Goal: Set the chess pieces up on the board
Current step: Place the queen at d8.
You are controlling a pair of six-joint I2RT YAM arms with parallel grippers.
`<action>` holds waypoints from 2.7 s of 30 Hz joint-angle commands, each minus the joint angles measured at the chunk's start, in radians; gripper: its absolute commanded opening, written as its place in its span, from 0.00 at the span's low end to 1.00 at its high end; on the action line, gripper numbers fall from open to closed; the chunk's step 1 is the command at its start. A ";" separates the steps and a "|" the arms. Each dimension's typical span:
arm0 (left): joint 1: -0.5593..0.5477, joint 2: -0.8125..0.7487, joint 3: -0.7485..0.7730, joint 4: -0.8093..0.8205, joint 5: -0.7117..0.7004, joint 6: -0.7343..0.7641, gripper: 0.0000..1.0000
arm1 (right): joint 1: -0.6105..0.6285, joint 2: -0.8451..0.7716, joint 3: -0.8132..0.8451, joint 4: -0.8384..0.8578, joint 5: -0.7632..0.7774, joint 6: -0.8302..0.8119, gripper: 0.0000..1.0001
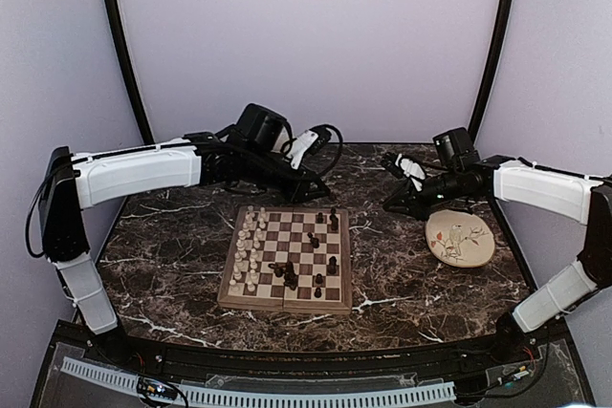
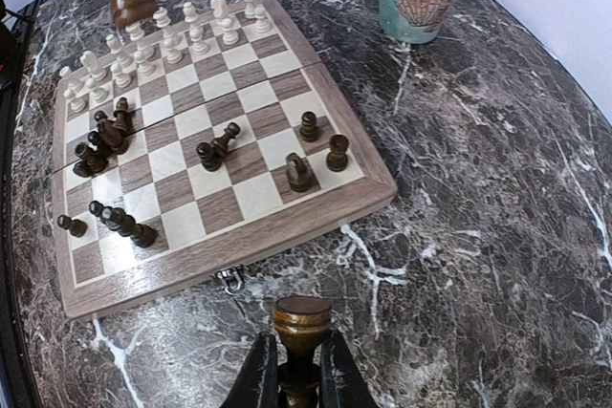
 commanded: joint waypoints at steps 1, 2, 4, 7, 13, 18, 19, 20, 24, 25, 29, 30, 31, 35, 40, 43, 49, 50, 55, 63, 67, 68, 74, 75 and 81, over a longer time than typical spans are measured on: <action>-0.063 0.098 0.098 -0.255 -0.115 0.240 0.02 | -0.032 -0.017 -0.008 0.058 -0.029 -0.008 0.08; -0.079 0.123 0.119 -0.280 -0.130 0.261 0.02 | -0.034 -0.019 -0.010 0.059 -0.025 -0.010 0.08; -0.105 0.168 0.157 -0.312 -0.148 0.292 0.02 | -0.037 -0.023 -0.011 0.062 -0.020 -0.013 0.08; -0.129 0.222 0.193 -0.335 -0.164 0.310 0.02 | -0.041 -0.027 -0.014 0.064 -0.023 -0.013 0.09; -0.147 0.291 0.240 -0.361 -0.185 0.329 0.02 | -0.047 -0.026 -0.017 0.066 -0.028 -0.017 0.09; -0.149 0.309 0.251 -0.374 -0.192 0.342 0.02 | -0.048 -0.022 -0.017 0.065 -0.032 -0.017 0.09; -0.149 0.311 0.252 -0.377 -0.205 0.340 0.02 | -0.048 -0.021 -0.015 0.065 -0.031 -0.018 0.09; -0.149 0.313 0.253 -0.378 -0.224 0.338 0.02 | -0.048 -0.020 -0.015 0.065 -0.030 -0.019 0.09; -0.149 0.315 0.253 -0.374 -0.266 0.341 0.02 | -0.047 -0.021 -0.017 0.066 -0.028 -0.021 0.09; -0.149 0.316 0.253 -0.372 -0.274 0.341 0.02 | -0.047 -0.021 -0.017 0.067 -0.027 -0.021 0.09; -0.149 0.328 0.268 -0.354 -0.336 0.332 0.02 | -0.048 -0.018 -0.016 0.067 -0.026 -0.021 0.09; -0.149 0.332 0.272 -0.350 -0.346 0.330 0.02 | -0.048 -0.018 -0.015 0.065 -0.027 -0.020 0.09; -0.149 0.338 0.278 -0.349 -0.352 0.328 0.02 | -0.048 -0.018 -0.015 0.065 -0.028 -0.021 0.09; -0.149 0.368 0.314 -0.346 -0.349 0.326 0.02 | -0.048 -0.018 -0.016 0.064 -0.026 -0.020 0.09; -0.149 0.393 0.331 -0.353 -0.307 0.339 0.03 | -0.048 -0.019 -0.017 0.064 -0.027 -0.021 0.09; -0.149 0.404 0.334 -0.365 -0.280 0.344 0.03 | -0.048 -0.018 -0.016 0.064 -0.026 -0.023 0.09; -0.149 0.426 0.335 -0.385 -0.261 0.343 0.05 | -0.048 -0.017 -0.016 0.063 -0.026 -0.024 0.10; -0.149 0.428 0.335 -0.384 -0.261 0.342 0.05 | -0.048 -0.017 -0.015 0.063 -0.027 -0.024 0.09; -0.149 0.435 0.344 -0.391 -0.278 0.340 0.11 | -0.049 -0.015 -0.015 0.063 -0.029 -0.024 0.09; -0.149 0.436 0.373 -0.416 -0.287 0.333 0.29 | -0.049 -0.011 -0.014 0.061 -0.029 -0.024 0.10; -0.149 0.431 0.394 -0.429 -0.288 0.328 0.31 | -0.049 -0.011 -0.013 0.058 -0.029 -0.024 0.10; -0.149 0.427 0.397 -0.435 -0.292 0.328 0.31 | -0.049 -0.012 -0.013 0.059 -0.029 -0.024 0.09; -0.149 0.353 0.390 -0.483 -0.336 0.325 0.35 | -0.049 -0.015 -0.013 0.058 -0.031 -0.024 0.10; -0.149 0.333 0.378 -0.488 -0.338 0.322 0.36 | -0.049 -0.016 -0.013 0.058 -0.030 -0.024 0.10; -0.149 0.212 0.257 -0.430 -0.264 0.312 0.36 | -0.050 -0.014 -0.012 0.058 -0.032 -0.024 0.10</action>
